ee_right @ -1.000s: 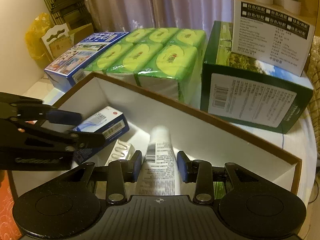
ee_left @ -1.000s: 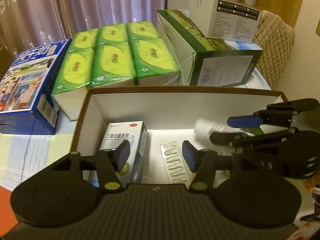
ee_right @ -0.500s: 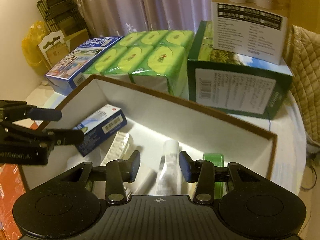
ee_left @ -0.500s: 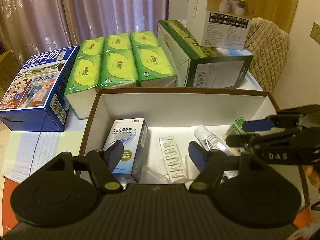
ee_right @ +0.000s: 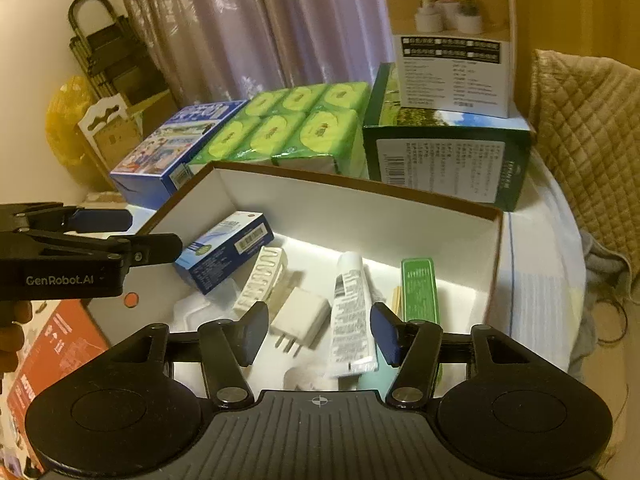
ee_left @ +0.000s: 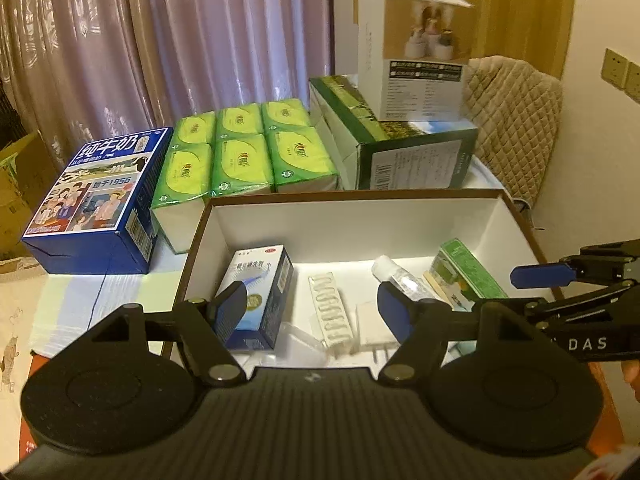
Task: Organize rigid objects
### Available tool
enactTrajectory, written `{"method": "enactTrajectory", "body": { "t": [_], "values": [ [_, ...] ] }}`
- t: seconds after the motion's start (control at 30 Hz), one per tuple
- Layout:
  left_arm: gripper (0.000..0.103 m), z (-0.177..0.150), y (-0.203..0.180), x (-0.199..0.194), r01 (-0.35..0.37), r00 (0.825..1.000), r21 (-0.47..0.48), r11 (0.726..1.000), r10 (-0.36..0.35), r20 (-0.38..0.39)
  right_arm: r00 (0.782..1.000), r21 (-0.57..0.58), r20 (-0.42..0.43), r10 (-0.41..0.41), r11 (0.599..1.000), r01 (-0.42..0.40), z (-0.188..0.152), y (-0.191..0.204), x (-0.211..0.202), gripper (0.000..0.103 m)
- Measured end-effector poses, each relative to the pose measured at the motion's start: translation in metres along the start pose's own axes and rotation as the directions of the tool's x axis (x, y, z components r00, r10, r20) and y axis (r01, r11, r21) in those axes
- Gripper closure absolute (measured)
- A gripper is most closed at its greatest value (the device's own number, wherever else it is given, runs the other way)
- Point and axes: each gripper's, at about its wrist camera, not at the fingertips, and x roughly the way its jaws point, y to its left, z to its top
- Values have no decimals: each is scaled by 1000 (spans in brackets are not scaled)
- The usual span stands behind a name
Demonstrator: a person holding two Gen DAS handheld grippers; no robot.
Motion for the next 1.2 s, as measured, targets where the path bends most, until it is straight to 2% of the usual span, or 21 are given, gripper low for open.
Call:
{"method": "enactTrajectory", "body": {
  "t": [0.5,0.8,1.2],
  "values": [
    [34,-48,9,-81,17,1000,-31,999,-16,6,993,131,67,-95,988,86,-51,37,-66,47],
    [34,-96,17,-130,36,999,-38,999,-37,-27,989,195,24,-143,971,136,-87,73,-96,47],
    [35,-164,34,-198,57,997,-54,997,-60,-43,987,176,13,-157,973,153,-151,147,-140,47]
  ]
}}
